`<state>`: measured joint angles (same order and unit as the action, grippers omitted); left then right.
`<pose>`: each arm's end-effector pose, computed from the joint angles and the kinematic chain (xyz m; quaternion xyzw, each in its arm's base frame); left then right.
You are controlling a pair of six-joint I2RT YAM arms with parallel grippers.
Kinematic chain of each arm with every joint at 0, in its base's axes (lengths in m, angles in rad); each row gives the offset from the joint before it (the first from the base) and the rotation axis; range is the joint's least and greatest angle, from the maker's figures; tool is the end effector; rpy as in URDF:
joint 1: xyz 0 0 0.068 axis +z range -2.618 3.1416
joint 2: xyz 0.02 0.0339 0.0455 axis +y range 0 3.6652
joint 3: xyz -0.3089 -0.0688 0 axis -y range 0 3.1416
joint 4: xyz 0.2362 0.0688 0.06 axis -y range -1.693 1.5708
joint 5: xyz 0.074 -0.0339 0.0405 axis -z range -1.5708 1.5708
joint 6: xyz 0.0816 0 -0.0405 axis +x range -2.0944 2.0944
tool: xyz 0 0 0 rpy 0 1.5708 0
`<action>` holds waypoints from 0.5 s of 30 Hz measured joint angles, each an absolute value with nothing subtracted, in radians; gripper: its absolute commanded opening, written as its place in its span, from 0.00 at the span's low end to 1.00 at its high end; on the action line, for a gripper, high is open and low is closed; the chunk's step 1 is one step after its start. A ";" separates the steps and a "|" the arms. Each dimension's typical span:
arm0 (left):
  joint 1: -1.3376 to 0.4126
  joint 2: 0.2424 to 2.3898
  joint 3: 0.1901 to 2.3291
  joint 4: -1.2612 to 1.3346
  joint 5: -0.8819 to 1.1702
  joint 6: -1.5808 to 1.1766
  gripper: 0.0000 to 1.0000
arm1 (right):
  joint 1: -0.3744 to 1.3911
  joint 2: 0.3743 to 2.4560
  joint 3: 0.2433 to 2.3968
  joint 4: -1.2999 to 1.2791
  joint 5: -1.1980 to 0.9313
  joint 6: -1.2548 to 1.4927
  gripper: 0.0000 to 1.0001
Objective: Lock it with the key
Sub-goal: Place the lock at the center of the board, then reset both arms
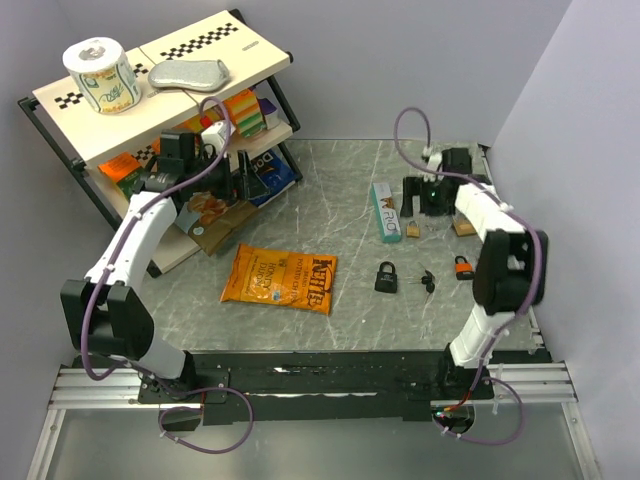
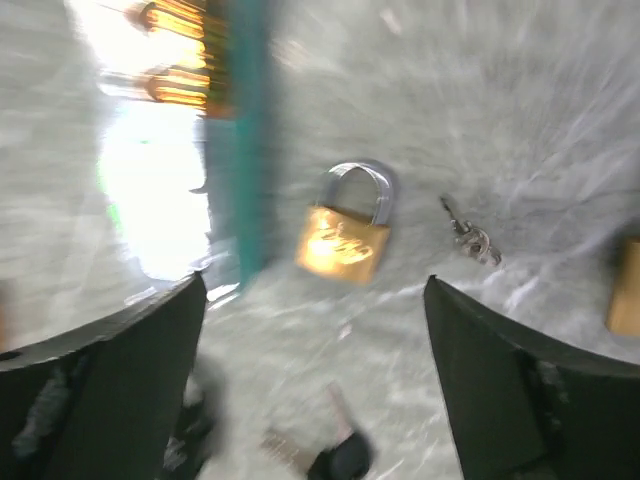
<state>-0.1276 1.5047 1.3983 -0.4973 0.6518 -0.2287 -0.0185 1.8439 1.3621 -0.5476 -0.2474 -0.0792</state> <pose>0.3460 -0.0943 0.3775 0.1063 0.8452 -0.3570 0.3832 0.4196 0.0122 0.2235 -0.0620 0.9548 0.1058 0.2708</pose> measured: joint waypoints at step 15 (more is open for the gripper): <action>-0.383 1.335 1.144 -0.479 0.305 -0.116 0.96 | 0.098 1.111 1.105 -0.521 -0.438 -0.178 0.99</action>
